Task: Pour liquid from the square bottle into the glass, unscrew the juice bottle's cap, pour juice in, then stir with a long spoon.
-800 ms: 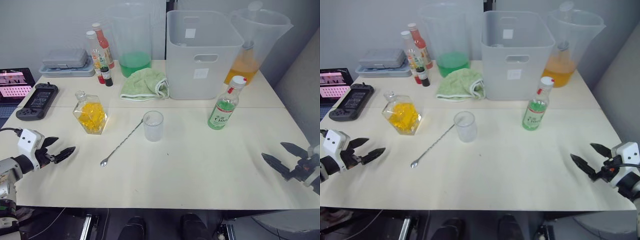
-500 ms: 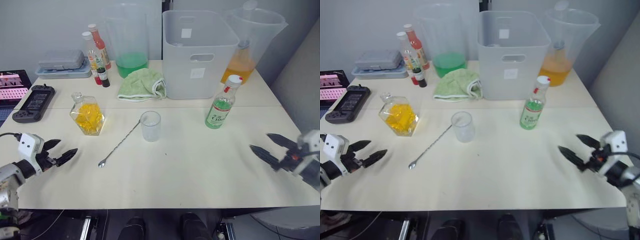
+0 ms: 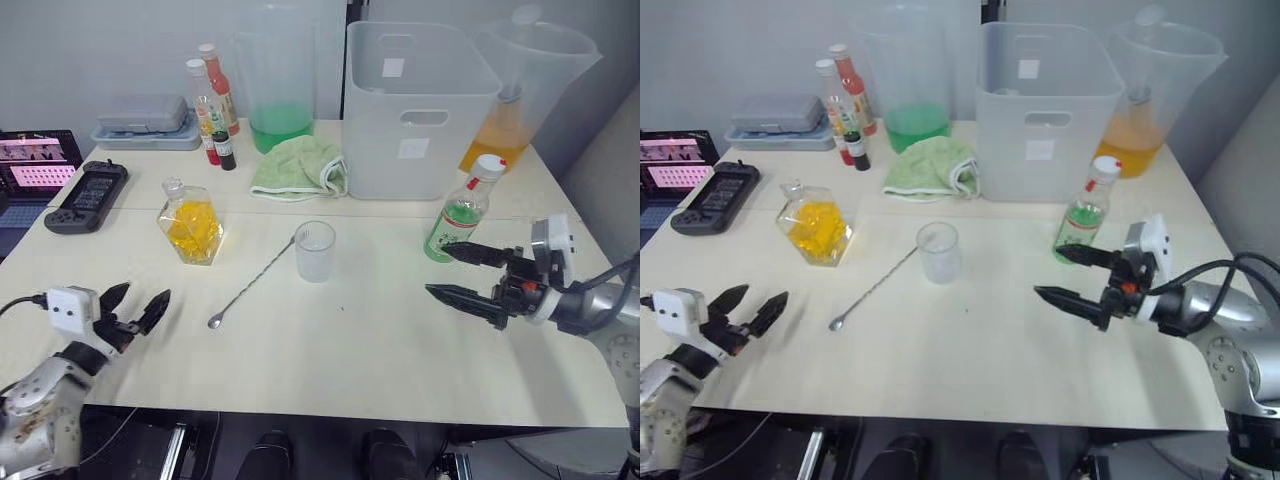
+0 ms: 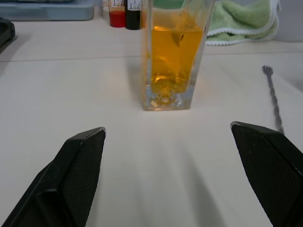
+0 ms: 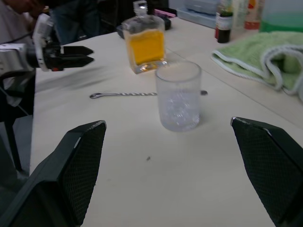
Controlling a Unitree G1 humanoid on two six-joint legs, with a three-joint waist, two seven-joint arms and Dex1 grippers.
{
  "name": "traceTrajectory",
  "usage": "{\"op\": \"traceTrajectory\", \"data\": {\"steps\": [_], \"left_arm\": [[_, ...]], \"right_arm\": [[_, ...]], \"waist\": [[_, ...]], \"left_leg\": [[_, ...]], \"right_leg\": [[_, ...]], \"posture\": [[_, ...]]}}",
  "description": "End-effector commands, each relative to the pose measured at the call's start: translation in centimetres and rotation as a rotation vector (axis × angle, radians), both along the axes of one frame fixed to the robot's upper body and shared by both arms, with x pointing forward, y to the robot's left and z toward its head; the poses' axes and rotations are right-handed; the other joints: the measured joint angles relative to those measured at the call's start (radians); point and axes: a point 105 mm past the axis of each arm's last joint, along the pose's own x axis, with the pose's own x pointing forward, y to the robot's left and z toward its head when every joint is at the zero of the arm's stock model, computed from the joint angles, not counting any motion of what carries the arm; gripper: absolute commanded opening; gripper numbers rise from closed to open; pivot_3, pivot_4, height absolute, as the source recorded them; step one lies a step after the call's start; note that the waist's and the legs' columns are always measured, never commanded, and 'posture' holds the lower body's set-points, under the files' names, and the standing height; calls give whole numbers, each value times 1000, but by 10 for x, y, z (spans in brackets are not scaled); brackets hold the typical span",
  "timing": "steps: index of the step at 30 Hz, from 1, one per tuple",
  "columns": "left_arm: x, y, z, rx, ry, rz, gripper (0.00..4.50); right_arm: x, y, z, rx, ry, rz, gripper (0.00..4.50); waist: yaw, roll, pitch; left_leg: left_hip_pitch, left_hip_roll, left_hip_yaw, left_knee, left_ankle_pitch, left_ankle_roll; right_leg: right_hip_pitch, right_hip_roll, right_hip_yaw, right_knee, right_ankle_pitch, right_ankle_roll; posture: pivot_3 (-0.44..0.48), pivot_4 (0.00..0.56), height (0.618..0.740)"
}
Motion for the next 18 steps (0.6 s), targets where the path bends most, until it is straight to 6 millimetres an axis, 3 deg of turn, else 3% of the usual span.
{"op": "traceTrajectory", "data": {"steps": [1, 11, 18], "left_arm": [[11, -8, 24, -7, -94, 27, 4481], [48, -19, 38, 6, -122, 34, 4481], [70, -15, 43, 11, -136, 48, 4481]], "right_arm": [[-8, 10, 5, -65, -40, 39, 4500], [-11, 14, 3, -107, -70, 8, 4500], [-12, 11, 0, -118, -69, -37, 4500]], "waist": [[1, -3, -1], [-4, -5, -1], [-4, -5, -1]], "left_leg": [[0, 0, 0, 0, 0, 0], [0, 0, 0, 0, 0, 0], [0, 0, 0, 0, 0, 0]], "right_leg": [[0, 0, 0, 0, 0, 0], [0, 1, 0, 0, 0, 0], [0, 1, 0, 0, 0, 0]], "posture": [[0, 150, 740], [0, 150, 740], [0, 150, 740]]}}
